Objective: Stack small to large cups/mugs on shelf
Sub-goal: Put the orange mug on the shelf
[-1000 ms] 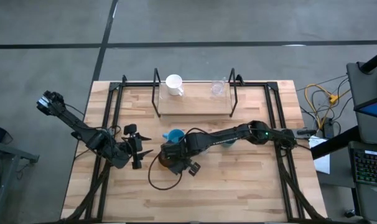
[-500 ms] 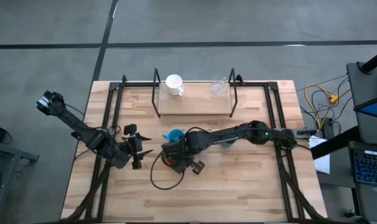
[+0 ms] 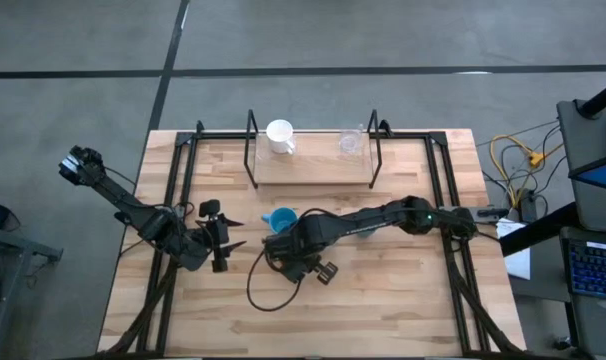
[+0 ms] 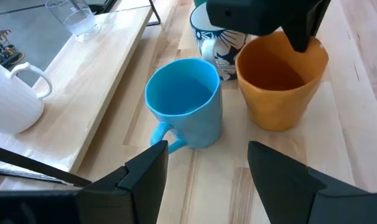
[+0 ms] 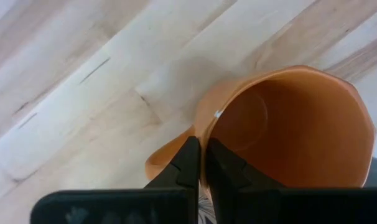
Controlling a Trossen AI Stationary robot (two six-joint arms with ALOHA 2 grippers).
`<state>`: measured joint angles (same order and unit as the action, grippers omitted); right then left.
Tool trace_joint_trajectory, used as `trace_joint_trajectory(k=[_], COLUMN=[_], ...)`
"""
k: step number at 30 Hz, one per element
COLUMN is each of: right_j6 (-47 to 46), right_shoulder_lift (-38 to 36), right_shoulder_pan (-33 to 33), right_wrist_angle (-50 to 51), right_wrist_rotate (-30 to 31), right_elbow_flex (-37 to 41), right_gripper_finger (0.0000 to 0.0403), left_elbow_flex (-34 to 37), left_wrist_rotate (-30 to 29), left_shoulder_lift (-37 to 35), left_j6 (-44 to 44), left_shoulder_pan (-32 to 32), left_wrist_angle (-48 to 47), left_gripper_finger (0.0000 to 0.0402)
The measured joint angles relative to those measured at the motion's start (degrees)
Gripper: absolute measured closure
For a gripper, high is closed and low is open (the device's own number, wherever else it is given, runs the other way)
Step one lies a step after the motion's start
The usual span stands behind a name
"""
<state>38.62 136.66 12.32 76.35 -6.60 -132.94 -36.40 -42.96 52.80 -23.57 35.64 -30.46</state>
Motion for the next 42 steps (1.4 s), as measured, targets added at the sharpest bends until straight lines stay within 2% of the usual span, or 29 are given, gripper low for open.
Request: trace_joint_trajectory(k=[13, 28, 35, 42], right_j6=[-0.6, -4.8, -7.7, -13.3], right_shoulder_lift=[-0.5, -13.5, -20.7, -22.3], right_shoulder_pan=[0.2, -1.1, -8.0, -19.3], right_wrist_angle=[2.2, -0.6, -1.3, -0.3], right_wrist_rotate=[2.3, 1.5, 1.7, -3.9], right_elbow_flex=[-2.0, -2.0, -2.1, -2.1], right_gripper_finger=[0.0394, 0.0394, 0.0394, 0.0394], left_elbow_flex=[0.0, 0.0, 0.0, 0.0], left_wrist_rotate=[0.8, 1.0, 1.0, 1.0], left_shoulder_lift=[0.0, 0.0, 0.0, 0.0], left_j6=[0.0, 0.0, -0.1, -0.1], left_shoulder_pan=[0.0, 0.0, 0.0, 0.0], left_wrist_angle=[0.0, 0.0, 0.3, 1.8], left_gripper_finger=[0.0194, 0.0194, 0.0194, 0.0194])
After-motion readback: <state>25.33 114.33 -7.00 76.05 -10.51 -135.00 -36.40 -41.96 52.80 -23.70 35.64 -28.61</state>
